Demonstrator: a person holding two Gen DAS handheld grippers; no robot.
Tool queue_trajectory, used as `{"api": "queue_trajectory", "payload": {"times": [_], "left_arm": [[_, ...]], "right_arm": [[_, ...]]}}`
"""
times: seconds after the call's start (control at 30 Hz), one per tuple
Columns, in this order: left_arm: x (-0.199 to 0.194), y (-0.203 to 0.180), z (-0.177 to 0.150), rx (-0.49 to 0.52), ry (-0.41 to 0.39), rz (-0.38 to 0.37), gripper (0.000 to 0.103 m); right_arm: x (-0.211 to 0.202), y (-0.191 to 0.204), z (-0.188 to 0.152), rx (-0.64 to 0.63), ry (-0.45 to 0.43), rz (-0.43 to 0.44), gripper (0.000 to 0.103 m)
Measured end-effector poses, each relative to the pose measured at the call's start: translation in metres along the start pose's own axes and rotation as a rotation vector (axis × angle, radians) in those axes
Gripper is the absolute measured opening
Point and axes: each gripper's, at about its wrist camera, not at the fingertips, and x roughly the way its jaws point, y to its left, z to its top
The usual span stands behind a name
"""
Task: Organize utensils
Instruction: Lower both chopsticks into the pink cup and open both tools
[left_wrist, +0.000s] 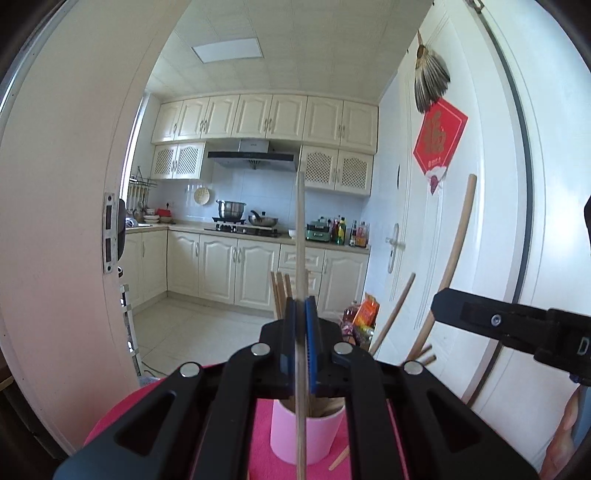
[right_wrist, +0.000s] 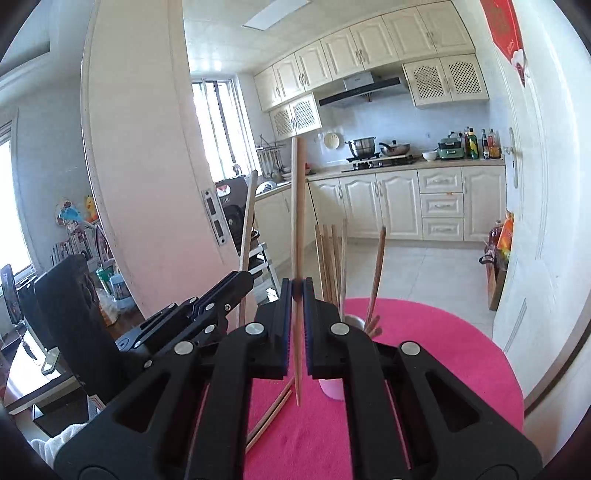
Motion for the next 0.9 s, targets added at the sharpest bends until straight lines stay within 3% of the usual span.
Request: {"api": "queue_trajectory", "payload": {"times": [0.17,0.43,0.73,0.9], "left_arm": [[0.007,0.013,0.014,-0.12,-0.104,-0.029,0.006],[0.043,0.009,0.019,-0.143,-0.177,-0.025,0.006],[0.077,0.01,-0.004,-0.14,-0.175,0.005,0.006],[0.088,0.01,-0.016,-0.124,-0.114,0.013,0.006]], "right_arm": [[0.008,-0.002,0.013,-0.023,-0.067,-0.013,0.006],[0.029,-0.01,0.018,-0.057,-0.091,-0.048,0.006],[0.045,-0.026,0.013,-0.055,-0.071,-0.073,0.006],[0.052,-0.027,0.01,-0.067,-0.072,-0.091,0.006]]}}
